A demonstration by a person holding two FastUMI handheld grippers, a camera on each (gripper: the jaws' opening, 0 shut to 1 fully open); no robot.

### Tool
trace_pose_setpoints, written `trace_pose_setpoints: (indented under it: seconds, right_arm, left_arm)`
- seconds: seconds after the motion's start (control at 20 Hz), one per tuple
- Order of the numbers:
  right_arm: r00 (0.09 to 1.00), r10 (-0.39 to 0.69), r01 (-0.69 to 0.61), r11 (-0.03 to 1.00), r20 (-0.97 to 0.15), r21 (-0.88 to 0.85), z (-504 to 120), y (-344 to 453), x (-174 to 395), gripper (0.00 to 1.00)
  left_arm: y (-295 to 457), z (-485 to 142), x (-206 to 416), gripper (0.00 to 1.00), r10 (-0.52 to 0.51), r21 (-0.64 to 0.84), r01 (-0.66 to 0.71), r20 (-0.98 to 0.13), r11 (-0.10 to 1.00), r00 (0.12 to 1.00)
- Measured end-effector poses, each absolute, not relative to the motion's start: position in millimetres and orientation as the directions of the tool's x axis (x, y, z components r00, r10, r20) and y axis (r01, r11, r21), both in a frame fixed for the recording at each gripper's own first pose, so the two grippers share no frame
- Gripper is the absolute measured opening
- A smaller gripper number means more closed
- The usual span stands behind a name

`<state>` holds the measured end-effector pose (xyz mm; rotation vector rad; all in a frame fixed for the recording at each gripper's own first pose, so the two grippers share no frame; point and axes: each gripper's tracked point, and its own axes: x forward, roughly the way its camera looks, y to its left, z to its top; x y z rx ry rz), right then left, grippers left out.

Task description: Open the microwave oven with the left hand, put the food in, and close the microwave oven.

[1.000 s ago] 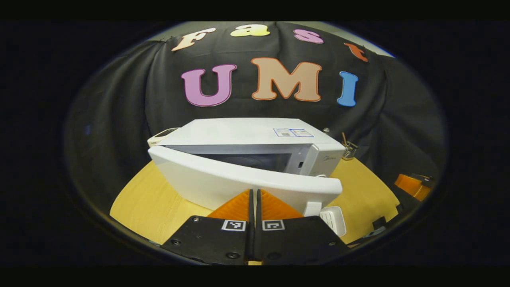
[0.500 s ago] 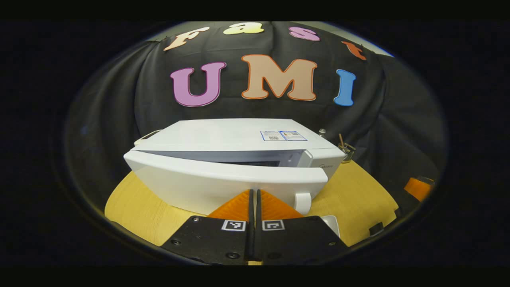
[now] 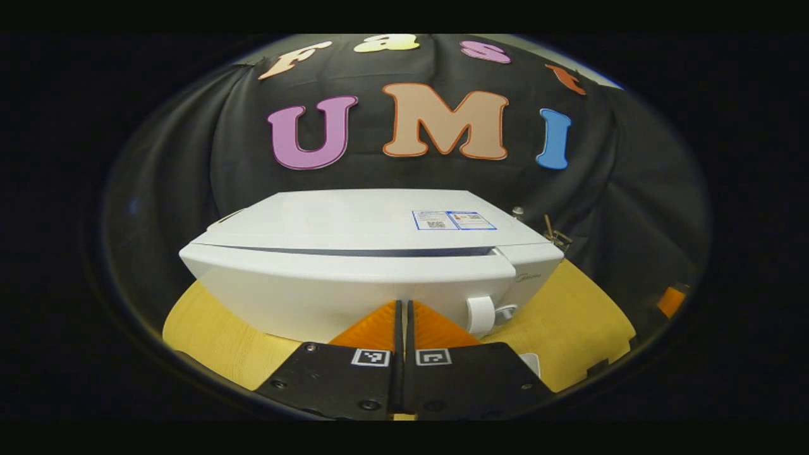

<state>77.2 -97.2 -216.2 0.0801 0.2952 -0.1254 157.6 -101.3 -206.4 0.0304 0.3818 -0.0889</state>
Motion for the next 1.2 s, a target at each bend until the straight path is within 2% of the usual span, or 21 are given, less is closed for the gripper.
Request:
trace_pose_setpoints:
  seconds: [0.4,0.5,0.6,1.05,1.1,1.15,1.2]
  right_arm:
    - [0.946,-0.118,0.142,0.988,-0.303,0.056,-218.3,-95.1,80.0,0.89]
    - [0.946,-0.125,0.147,0.988,-0.299,0.054,-216.9,-96.4,79.8,0.89]
    - [0.946,-0.134,0.159,0.986,-0.295,0.06,-215.7,-98.9,79.2,0.89]
    - [0.948,-0.137,0.17,0.981,-0.286,0.093,-212.7,-93.1,72.5,0.89]
    - [0.949,-0.135,0.166,0.982,-0.284,0.089,-211.9,-90.9,71.0,0.98]
    - [0.951,-0.134,0.164,0.983,-0.28,0.085,-211.0,-90.1,69.0,0.89]
    - [0.952,-0.133,0.162,0.983,-0.276,0.084,-209.2,-89.3,66.6,0.89]
  left_arm:
    - [-100.5,-208.5,159.0,0.01,-0.097,-0.027,0.093,-0.364,0.995,0.926]
    - [-100.3,-207.4,159.6,0.03,-0.105,-0.03,0.101,-0.362,0.994,0.926]
    - [-99.8,-208.0,160.6,0.0,-0.107,-0.028,0.104,-0.36,0.994,0.927]
    - [-98.1,-206.4,162.2,0.0,-0.111,-0.054,0.098,-0.336,0.994,0.935]
    - [-98.6,-206.4,161.9,0.01,-0.109,-0.053,0.097,-0.337,0.994,0.935]
    - [-98.3,-206.3,162.0,0.01,-0.109,-0.05,0.098,-0.334,0.994,0.936]
    - [-98.2,-206.9,162.7,0.01,-0.11,-0.05,0.099,-0.334,0.994,0.936]
